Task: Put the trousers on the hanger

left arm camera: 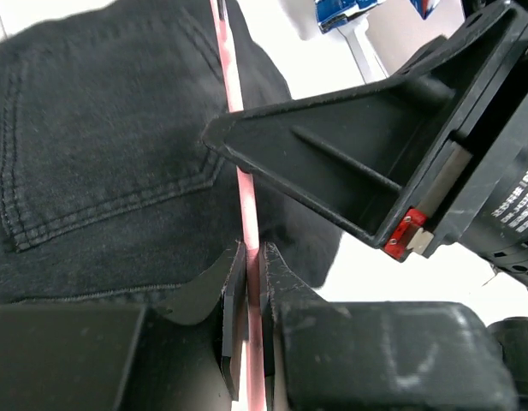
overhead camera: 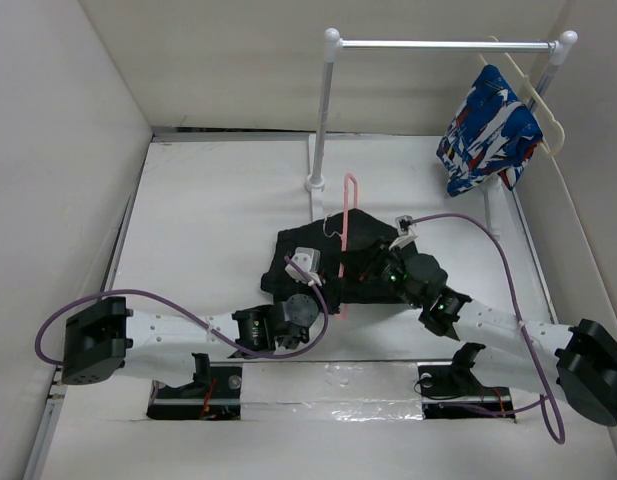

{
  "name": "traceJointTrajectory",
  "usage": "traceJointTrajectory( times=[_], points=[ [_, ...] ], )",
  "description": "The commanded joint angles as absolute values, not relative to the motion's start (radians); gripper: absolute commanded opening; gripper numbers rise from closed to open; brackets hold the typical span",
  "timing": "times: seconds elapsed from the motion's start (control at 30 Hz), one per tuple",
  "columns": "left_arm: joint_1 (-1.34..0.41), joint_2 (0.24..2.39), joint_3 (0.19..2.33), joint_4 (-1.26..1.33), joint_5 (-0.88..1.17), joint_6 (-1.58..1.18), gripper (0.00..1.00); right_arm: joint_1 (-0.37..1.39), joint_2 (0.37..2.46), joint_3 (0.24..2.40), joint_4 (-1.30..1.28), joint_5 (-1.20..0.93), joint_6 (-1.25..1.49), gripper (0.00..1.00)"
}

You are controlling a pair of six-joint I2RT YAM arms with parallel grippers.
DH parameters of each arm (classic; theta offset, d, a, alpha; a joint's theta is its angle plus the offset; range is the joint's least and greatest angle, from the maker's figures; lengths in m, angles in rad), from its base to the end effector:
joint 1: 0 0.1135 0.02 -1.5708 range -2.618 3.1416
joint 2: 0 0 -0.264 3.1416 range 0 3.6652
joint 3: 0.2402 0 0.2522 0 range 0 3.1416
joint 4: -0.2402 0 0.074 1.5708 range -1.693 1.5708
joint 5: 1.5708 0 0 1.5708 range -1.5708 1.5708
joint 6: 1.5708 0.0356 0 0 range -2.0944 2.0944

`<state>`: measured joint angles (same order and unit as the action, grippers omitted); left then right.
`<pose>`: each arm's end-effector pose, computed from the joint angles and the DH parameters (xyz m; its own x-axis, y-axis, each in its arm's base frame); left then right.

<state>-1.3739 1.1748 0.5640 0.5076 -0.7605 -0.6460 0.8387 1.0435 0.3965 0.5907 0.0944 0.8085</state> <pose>0.0735 -0.2428 0.2554 -0.3631 -0.4094 -0.8370 0.4481 0.7109 -0.5421 0.1549 0.1674 0.2357 -0.5160 0.5030 -0.6933 -0.4407 0.5382 0.7184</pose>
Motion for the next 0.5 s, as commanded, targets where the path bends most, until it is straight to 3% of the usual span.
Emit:
traceJointTrajectory(
  times=[0.0, 0.2, 0.47],
  points=[
    [-1.382, 1.118, 0.613, 0.667, -0.73, -0.588, 0.0, 0.853, 1.046, 0.402, 0.706, 0.077, 0.782, 0.17],
    [-1.382, 1.12, 0.692, 0.669, -0.704, -0.508, 0.0, 0.824, 1.057, 0.454, 0.744, 0.039, 0.836, 0.05],
    [-1.382, 1.026, 0.756, 0.577, -0.75, -0.436, 0.27, 0.655, 1.068, 0.483, 0.885, -0.133, 0.957, 0.0]
  ],
)
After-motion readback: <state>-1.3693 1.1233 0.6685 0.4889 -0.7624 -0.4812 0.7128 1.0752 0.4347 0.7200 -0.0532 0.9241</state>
